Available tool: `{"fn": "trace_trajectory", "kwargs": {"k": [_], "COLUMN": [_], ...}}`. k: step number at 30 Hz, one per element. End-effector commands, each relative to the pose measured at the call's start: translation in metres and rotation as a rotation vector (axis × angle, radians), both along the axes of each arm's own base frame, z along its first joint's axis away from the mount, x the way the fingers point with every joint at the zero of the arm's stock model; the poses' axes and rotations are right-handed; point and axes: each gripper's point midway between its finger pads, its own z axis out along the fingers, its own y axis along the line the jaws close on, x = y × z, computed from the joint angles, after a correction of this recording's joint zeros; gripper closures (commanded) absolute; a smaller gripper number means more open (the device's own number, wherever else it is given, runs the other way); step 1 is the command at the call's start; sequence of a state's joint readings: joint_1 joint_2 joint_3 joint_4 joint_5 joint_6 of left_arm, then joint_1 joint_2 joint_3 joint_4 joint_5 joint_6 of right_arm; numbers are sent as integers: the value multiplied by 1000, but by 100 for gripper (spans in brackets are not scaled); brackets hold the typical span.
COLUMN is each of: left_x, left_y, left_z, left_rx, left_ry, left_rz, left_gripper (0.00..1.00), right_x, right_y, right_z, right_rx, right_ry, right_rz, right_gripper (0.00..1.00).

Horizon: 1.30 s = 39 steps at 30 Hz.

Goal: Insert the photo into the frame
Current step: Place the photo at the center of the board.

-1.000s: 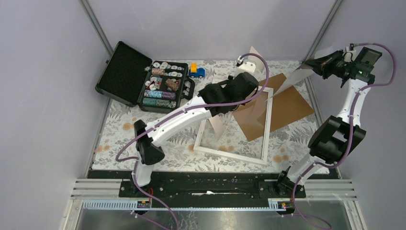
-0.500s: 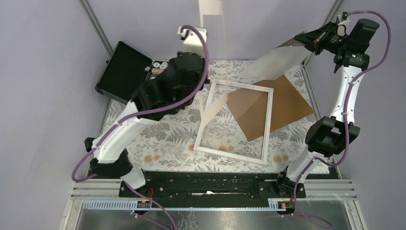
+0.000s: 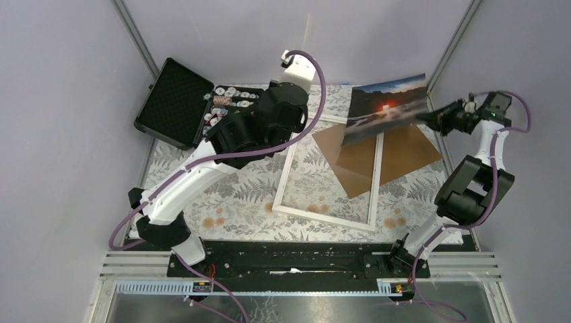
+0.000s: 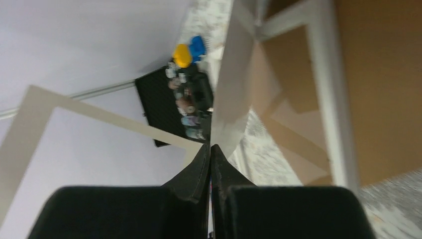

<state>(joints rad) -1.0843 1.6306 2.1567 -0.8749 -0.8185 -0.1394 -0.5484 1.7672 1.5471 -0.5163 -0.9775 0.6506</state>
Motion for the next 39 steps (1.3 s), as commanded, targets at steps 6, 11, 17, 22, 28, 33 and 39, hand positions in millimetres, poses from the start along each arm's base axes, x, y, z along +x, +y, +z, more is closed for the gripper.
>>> {"fn": "trace_trajectory", "kwargs": {"k": [6,11,17,22,28,33,39], "left_x": [3,7,10,6,0,-13,-18], "left_y": [-31,-43,-49,-42,10,43,19], "left_z": [-32,-61,-81,-60,-25,4,3], "left_rx": [97,188,345,408,499,576,643], "left_ry": [45,81,75,10,-80,-144,-196], "left_rz": [-118,-144,-105,-47,136,266,259], "left_gripper": [100,100,100,100,100,100,100], "right_x": [-54,-61,-74,-73,-71,-63,-42], "right_y": [-51,-76,-103,-110,-102,-86,-13], "right_z": [-109,-117,-120,-98,-80,-46,-6], "right_rx": [-133,-278,-439,-507,-690,-790,-615], "right_ry": [258,358,466,440,468,403,116], "right_rz": [-66,-114,-162,-200,-195,-195,-86], "right_gripper": [92,91,63,41,20,8,2]}}
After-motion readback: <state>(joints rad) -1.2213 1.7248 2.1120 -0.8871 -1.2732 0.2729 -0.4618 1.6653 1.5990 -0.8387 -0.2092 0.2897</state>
